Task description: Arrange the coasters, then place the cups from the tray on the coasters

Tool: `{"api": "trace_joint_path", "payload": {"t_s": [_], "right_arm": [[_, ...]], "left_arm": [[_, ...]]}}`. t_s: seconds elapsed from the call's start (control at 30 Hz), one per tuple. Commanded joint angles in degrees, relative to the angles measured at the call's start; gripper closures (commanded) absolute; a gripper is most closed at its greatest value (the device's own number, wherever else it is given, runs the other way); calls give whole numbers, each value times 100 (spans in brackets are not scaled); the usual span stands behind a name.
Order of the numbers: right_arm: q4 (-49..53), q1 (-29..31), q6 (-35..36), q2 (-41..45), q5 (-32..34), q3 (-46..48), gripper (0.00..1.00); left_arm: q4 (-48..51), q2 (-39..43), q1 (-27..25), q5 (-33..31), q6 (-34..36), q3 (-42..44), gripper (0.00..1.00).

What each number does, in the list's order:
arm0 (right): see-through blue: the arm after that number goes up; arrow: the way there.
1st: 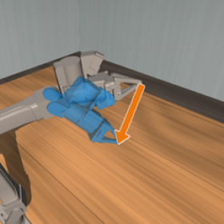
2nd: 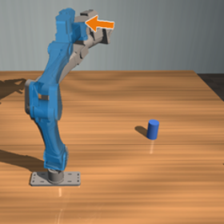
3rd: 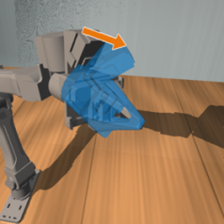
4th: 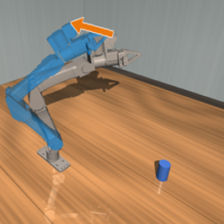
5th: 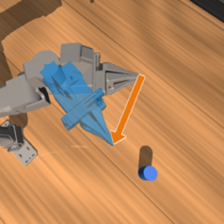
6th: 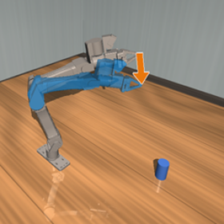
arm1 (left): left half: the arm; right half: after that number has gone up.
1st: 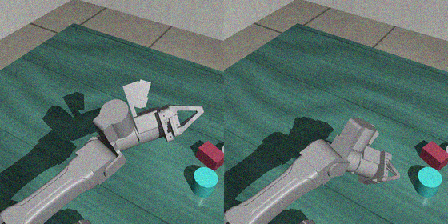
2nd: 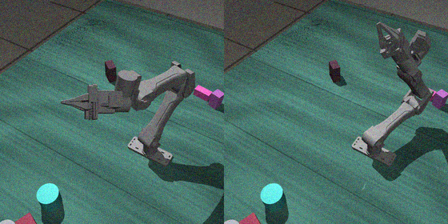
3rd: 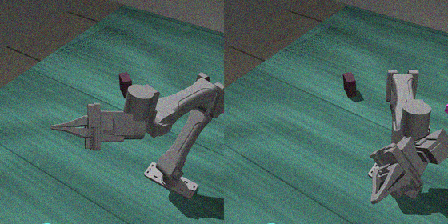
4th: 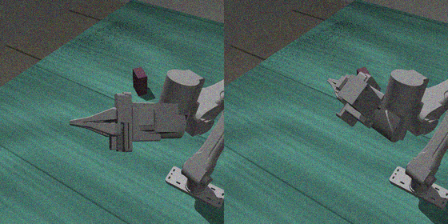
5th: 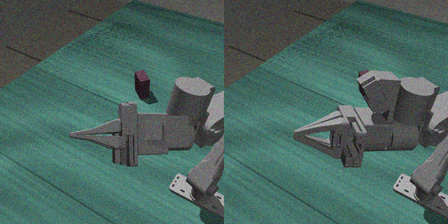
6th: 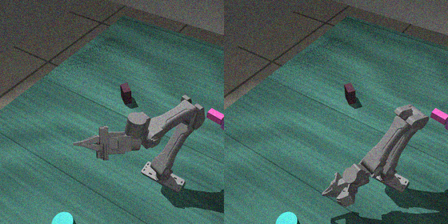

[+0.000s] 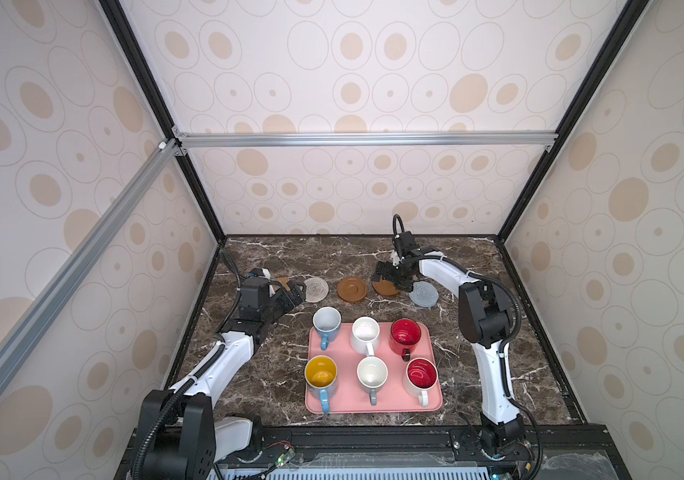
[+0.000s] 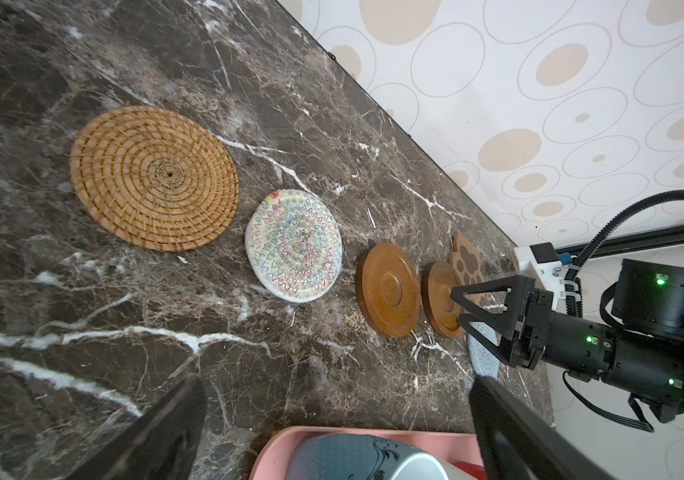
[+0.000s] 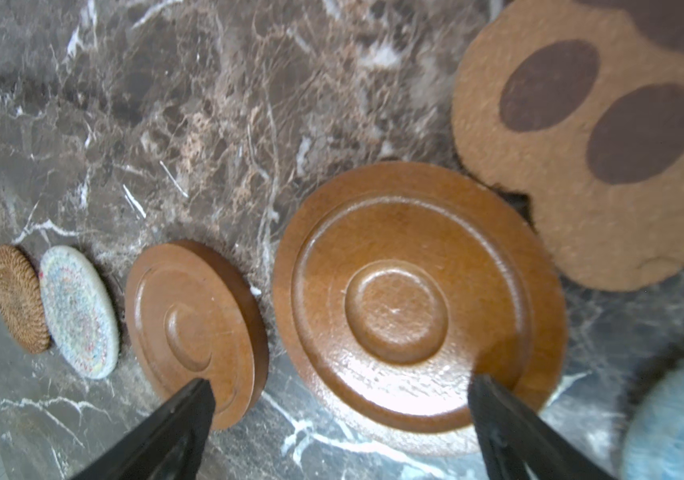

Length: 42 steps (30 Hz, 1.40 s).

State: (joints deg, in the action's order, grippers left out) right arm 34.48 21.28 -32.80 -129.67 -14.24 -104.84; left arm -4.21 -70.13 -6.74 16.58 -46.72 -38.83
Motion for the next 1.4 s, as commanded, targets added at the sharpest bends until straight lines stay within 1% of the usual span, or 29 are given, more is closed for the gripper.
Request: {"api": "trace_joint_path", "payload": {"t_s": [0.0,0.27,0.6,0.73,0.87,1.03,1.13,1.23,1.27,1.37], "right_arm": [[517,17,56,102,-97,345,0],[472,63,23,239,-341,515,0],[493,87,41,225,-328,514,0],[576,87,73,187,-308,267,0],[874,77,218,123,-257,-300,0],[1016,-67,296,231,-411,-869,0],[736,-222,221,390,-545,-848,0],[447,-404,119,369,-565,-784,0],[400,-461,66,319,-631,-804,0],[157,-692,-124,74,-1152,-912,0]], "left_arm": [[-87,17,41,2,-63,-88,0],[-107,17,39,-2,-104,-71,0],[-87,44,41,-7,-109,-20,0],[-107,40,41,3,-109,-58,0],[-71,25,41,15,-100,-120,0],[-36,35,41,16,-89,-169,0],[-36,43,41,24,-98,-174,0],[-36,52,38,32,-100,-182,0],[-36,52,37,44,-100,-190,0],[-10,71,41,55,-65,-219,0]]}}
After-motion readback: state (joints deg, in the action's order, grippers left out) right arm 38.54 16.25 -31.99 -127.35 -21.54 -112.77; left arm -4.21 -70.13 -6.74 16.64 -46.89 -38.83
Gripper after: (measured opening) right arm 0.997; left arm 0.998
